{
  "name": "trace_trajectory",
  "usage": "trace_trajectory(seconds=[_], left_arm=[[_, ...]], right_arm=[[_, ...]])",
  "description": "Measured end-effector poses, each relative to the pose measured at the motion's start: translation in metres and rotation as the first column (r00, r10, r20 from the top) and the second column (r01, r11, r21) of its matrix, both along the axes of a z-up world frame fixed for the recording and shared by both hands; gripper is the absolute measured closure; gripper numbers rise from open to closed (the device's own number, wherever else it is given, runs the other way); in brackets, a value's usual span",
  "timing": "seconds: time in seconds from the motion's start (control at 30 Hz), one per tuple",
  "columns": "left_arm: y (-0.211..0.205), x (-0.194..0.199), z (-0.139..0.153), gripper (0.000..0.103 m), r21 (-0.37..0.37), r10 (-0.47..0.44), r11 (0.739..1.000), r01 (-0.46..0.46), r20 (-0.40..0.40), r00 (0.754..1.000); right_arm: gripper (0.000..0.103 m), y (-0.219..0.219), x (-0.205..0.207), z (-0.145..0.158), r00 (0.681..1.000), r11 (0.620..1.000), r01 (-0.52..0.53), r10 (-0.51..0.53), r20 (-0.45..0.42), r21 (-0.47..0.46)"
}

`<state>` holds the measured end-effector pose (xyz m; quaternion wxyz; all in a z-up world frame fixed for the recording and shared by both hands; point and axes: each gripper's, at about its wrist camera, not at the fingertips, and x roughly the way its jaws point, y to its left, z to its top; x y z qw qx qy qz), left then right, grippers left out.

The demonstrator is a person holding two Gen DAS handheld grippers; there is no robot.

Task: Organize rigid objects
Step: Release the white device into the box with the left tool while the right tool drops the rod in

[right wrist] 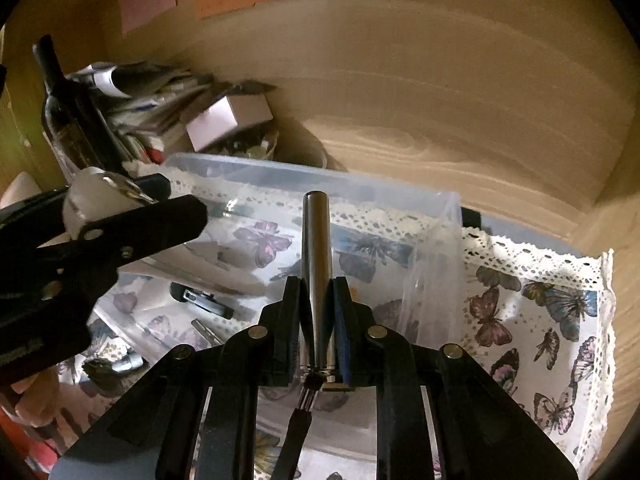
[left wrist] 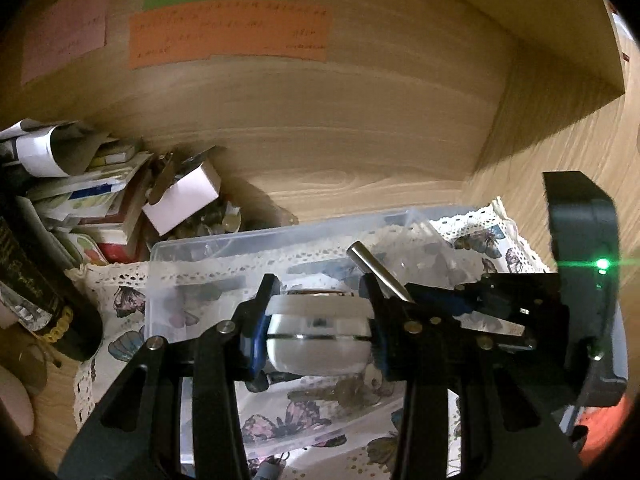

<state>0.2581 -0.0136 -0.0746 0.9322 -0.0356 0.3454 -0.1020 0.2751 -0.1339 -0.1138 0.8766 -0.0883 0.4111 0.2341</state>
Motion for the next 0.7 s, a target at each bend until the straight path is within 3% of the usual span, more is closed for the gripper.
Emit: trace_trajectory(seconds=[0.5, 0.7], left_arm=[[0.0, 0.012, -0.033, 0.062, 0.057, 0.018, 0.998, -0.01, -0.14, 0.99], [-0.003, 0.001, -0.022, 0.062, 0.095, 0.025, 0.995, -0.017, -0.083, 0.996]], right_arm=[[0.088, 0.009, 0.01, -0.013, 0.999, 1.0, -0.005, 0.003, -0.051, -0.022], [0.088, 0.003, 0.003, 0.0, 1.0, 1.0, 0.01, -0.01, -0.017, -0.016]])
